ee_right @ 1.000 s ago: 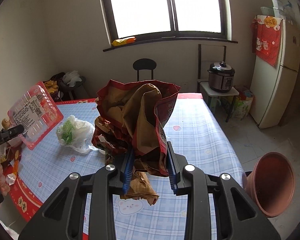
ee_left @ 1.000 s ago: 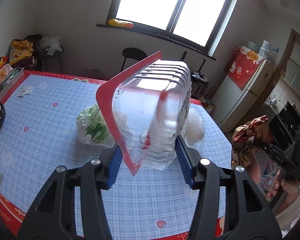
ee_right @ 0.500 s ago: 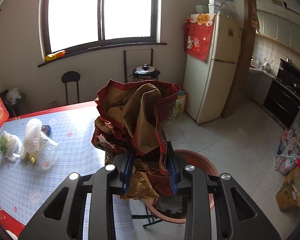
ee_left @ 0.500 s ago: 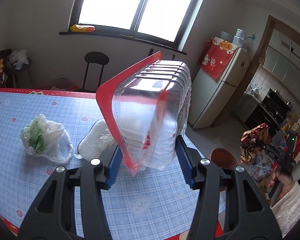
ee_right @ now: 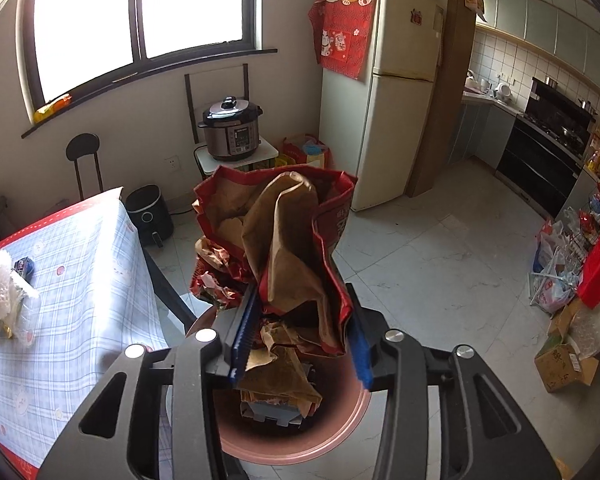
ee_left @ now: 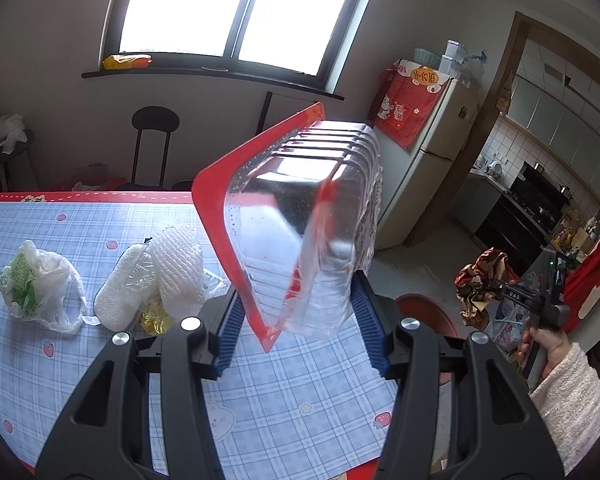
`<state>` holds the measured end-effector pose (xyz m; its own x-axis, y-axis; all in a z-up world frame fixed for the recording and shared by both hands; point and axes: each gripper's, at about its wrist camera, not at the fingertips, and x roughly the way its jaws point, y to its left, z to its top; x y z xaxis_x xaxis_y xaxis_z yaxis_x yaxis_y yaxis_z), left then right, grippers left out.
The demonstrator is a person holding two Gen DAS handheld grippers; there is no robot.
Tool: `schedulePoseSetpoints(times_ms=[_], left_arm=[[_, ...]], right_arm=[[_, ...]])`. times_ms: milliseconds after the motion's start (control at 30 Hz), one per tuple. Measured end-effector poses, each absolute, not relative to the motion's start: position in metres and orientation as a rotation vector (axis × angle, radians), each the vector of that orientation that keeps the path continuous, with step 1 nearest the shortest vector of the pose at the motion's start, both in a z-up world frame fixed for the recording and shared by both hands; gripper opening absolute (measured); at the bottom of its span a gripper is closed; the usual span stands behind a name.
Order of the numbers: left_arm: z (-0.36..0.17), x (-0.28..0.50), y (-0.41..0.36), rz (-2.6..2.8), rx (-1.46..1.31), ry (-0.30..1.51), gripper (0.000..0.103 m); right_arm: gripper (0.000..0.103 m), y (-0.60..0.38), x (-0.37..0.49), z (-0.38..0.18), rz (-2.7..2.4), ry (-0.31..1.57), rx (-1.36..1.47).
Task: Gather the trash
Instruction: 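Carry both items over the brown bucket and open the right tool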
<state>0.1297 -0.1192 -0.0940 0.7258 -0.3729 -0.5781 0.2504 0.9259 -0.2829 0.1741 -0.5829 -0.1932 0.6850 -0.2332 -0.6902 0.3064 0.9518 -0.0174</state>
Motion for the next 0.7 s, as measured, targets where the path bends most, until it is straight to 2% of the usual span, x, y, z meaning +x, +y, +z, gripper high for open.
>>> schedulePoseSetpoints(times_ms=[67, 133, 267, 700], left_arm=[[-0.094, 0.129, -0.126, -0.355, -0.183, 0.678, 0.053], [-0.093, 0.129, -0.131, -0.365, -0.174, 0.68, 0.053], [-0.09, 0.132, -0.139, -0.391, -0.163, 0.679, 0.053], [-0.092, 0.147, -0.214, -0.61, -0.101, 0.703, 0.054]], right_arm=[[0.078, -0.585, 0.172, -0.191, -0.309, 0.734, 0.102], [0.082, -0.587, 0.169, -0.187, -0.308, 0.725, 0.106], [0.098, -0.585, 0.155, -0.17, -0.333, 0.676, 0.128], [0.097, -0.591, 0.074, -0.113, -0.384, 0.549, 0.218]])
